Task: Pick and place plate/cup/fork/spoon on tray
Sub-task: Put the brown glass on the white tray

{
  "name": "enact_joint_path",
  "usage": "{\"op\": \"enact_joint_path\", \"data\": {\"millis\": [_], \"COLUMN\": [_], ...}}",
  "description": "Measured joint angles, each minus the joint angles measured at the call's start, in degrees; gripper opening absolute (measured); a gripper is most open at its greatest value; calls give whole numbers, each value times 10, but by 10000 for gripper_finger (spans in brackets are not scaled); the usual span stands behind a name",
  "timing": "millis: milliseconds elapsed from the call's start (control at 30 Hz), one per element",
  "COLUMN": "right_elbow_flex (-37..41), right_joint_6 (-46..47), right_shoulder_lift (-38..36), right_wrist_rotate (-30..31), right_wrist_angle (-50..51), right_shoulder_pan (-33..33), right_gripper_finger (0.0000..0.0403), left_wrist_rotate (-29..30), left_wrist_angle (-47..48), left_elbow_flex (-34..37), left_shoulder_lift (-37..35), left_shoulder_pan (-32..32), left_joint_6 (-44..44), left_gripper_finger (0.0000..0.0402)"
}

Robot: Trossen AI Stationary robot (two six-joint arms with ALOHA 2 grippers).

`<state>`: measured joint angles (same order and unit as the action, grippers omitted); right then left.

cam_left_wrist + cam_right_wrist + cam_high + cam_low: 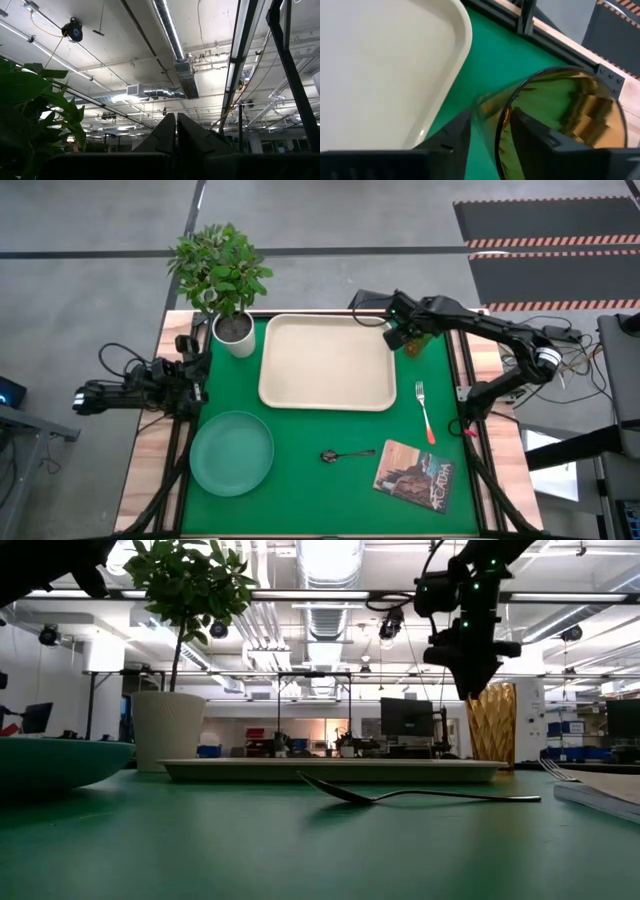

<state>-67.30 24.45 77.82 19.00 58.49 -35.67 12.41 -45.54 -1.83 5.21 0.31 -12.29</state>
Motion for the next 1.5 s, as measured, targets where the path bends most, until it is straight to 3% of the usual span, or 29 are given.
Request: {"op": "enact_joint_path", "data": {"millis": [233,300,533,933,1233,1500], "right_elbow_flex": [2,2,-10,-127,-218,-284], "right_joint_6": [-16,-19,-27,-58,-92,-123], "right_shoulder_lift": [1,-1,-16,16,122,210], "right_wrist_rotate": [0,0,26,30,-16,-57], "right_wrist_angle": [0,0,7,-3,-6,-3], "right_shoulder_pan": [0,0,0,39,86,89], "right_gripper_finger": [22,13,9,9,9,9], "left_wrist_rotate": [0,0,0,0,0,0], "left_wrist_angle": [0,0,0,-1,-4,-3], "left_elbow_flex": [0,0,0,0,0,0], "left_shoulder_lift": [0,0,0,0,0,0], "left_shoulder_pan": [0,0,0,0,0,0], "left_joint_6": [0,0,0,-1,-1,-1], "left_gripper_finger": [0,0,0,0,0,0]}}
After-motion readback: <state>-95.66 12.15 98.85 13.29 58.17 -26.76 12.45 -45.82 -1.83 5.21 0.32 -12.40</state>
